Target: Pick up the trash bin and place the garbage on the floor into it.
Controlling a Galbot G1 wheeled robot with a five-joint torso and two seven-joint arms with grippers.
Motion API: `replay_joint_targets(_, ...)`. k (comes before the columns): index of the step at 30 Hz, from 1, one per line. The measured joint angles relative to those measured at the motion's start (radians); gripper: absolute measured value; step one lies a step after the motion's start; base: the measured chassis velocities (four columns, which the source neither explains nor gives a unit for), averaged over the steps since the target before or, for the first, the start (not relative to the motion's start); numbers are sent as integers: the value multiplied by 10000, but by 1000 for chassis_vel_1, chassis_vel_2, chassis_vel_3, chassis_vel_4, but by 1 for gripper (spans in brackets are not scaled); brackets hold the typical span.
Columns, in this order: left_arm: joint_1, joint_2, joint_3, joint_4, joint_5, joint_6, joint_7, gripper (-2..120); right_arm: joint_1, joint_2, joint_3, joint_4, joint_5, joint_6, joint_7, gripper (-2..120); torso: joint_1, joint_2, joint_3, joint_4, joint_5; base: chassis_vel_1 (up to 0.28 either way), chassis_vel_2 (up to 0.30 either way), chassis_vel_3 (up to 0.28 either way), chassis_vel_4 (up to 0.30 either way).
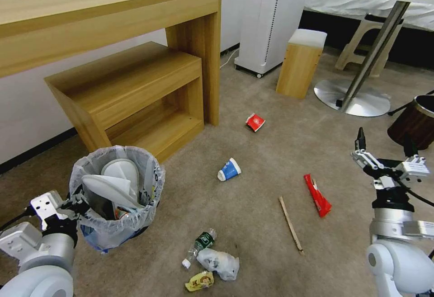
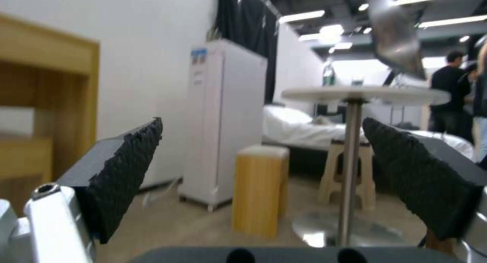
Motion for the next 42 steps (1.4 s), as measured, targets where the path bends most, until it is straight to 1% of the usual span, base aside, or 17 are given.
replay_joint_targets(3, 38, -34, 31, -41, 58, 11, -1, 3, -63, -173, -368, -18, -5, -525, 21, 100, 0, 0, -1, 0, 2, 51, -67, -41, 57)
replay_joint_targets(5, 105, -30, 18, -86, 94, 13, -6, 3, -142, -441, -902, 4, 18, -1460, -67, 100, 0, 0, 0, 1, 0, 26, -14, -14, 23)
replay_joint_targets(7, 118, -18, 0, -99, 94, 13, -6, 3, -147, -555, -1109, 2, 72, -1838, -142, 100, 0, 0, 0, 0, 3, 0, 0, 0, 0)
replay_joint_targets(9, 172, 21, -62, -161, 82, 13, -8, 3, -115, -876, -1562, -79, 390, -2726, -722, 100, 0, 0, 2, 0, 1, 0, 0, 0, 0)
replay_joint_targets(10, 172, 21, -62, -161, 82, 13, -8, 3, -115, -876, -1562, -79, 390, -2726, -722, 100, 0, 0, 2, 0, 1, 0, 0, 0, 0)
replay_joint_targets(13, 270, 37, -82, -222, 72, 14, -10, 3, -4, -1213, -2202, -80, 1190, -3782, -1476, 100, -1, 0, 1, 2, 2, 0, 0, 0, 0)
replay_joint_targets(14, 270, 37, -82, -222, 72, 14, -10, 3, -4, -1213, -2202, -80, 1190, -3782, -1476, 100, -1, 0, 1, 2, 2, 0, 0, 0, 0)
replay_joint_targets(18, 307, 39, -58, -214, 126, 13, -11, 3, 70, -2201, -2937, 418, 2173, -6108, -1486, 100, -1, 0, 1, 2, 1, 0, 0, 0, 0)
replay_joint_targets(23, 305, 22, -5, -191, 197, 13, -15, 3, 196, -2739, -3120, 569, 2454, -6987, -1448, 100, 0, 0, 2, 1, -1, 0, 0, 0, 0)
replay_joint_targets(25, 297, 3, 35, -173, 258, 13, -15, 3, 318, -3050, -3201, 635, 2656, -7633, -1484, 100, 0, 0, 2, 0, 2, 0, 0, 0, 0)
replay_joint_targets(26, 291, -23, 75, -160, 337, 10, -18, 3, 487, -3329, -3274, 656, 2828, -8324, -1727, 100, 0, 0, 2, 1, 0, 0, 0, 0, 0)
replay_joint_targets(27, 291, -23, 75, -160, 337, 10, -18, 3, 487, -3329, -3274, 656, 2828, -8324, -1727, 100, 0, 0, 2, 1, 0, 0, 0, 0, 0)
replay_joint_targets(28, 295, -48, 103, -156, 410, 10, -18, 3, 655, -3538, -3395, 598, 2843, -8860, -2128, 100, 0, 0, 2, 2, 0, 0, 0, 0, 0)
replay_joint_targets(31, 360, -151, 154, -142, 632, -13, -20, 3, 1193, -3782, -4020, 29, 2225, -9288, -3340, 100, 0, 0, 2, 0, 3, 0, 0, 0, 0)
replay_joint_targets(34, 405, -203, 154, -133, 726, -32, -20, 3, 1652, -3768, -4515, -453, 1766, -9484, -3904, 100, 0, -1, 2, 1, 2, 0, 0, 0, 0)
replay_joint_targets(36, 429, -222, 142, -133, 749, -35, -20, 3, 1897, -3735, -4763, -701, 1628, -9533, -4079, 100, 0, 0, 2, 0, 1, 0, 0, 0, 0)
replay_joint_targets(42, 464, -363, 126, -67, 1002, -54, -18, 3, 3177, -3541, -6174, -2476, 1429, -9645, -4737, 100, 0, 0, 3, 2, -1, 0, 0, 0, 0)
